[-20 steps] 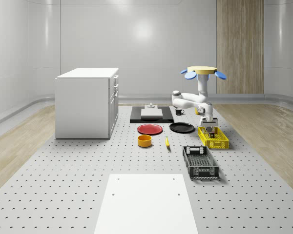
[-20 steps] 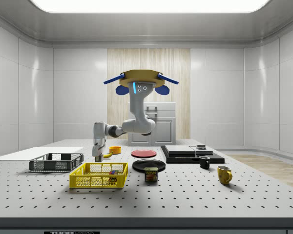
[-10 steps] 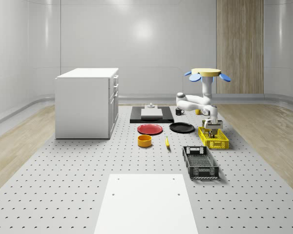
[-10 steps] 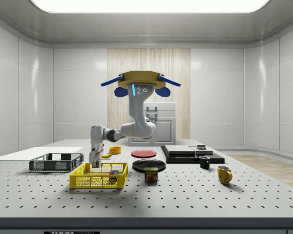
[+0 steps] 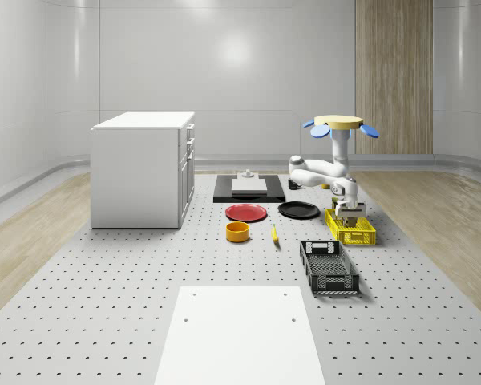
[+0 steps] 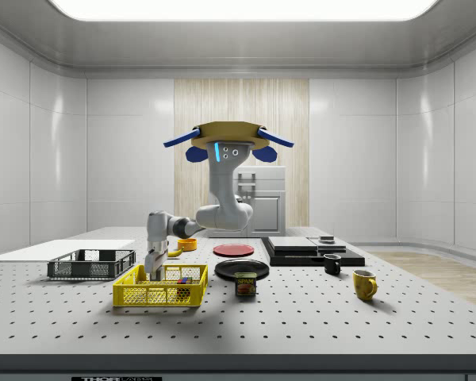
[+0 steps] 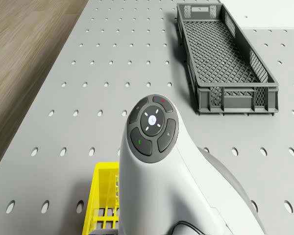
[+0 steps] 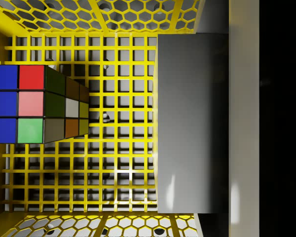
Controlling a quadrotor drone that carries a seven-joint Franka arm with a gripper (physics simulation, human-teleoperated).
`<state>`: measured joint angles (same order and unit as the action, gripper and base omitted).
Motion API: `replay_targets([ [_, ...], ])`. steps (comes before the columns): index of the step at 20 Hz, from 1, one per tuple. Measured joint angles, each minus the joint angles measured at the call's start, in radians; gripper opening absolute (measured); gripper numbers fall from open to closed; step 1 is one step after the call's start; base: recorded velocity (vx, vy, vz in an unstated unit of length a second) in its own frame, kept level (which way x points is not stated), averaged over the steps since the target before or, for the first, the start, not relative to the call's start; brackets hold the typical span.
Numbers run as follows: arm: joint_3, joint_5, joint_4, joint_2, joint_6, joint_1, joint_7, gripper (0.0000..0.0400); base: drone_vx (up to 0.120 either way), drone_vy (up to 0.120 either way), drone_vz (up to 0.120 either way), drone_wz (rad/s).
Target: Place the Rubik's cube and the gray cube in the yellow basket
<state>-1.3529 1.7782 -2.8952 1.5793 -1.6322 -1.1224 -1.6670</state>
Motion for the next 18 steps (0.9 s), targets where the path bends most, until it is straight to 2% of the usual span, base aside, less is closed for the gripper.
replay_targets([
  [7, 0.083, 0.079, 0.018, 0.000, -0.025, -0.013, -0.001, 0.0250, 0.000, 0.000, 0.000, 0.000],
  [8, 0.092, 0.088, 0.020, 0.000, -0.028, -0.015, -0.001, 0.0262, 0.000, 0.000, 0.000, 0.000],
  [10, 0.107, 0.103, 0.024, -0.002, -0.031, -0.018, -0.001, 0.0316, 0.000, 0.000, 0.000, 0.000],
  [12, 0.109, 0.105, 0.025, -0.004, -0.030, -0.017, -0.001, 0.0349, 0.000, 0.000, 0.000, 0.000],
  [18, 0.050, 0.050, 0.009, -0.010, -0.005, -0.004, 0.001, 0.0389, 0.000, 0.000, 0.000, 0.000],
])
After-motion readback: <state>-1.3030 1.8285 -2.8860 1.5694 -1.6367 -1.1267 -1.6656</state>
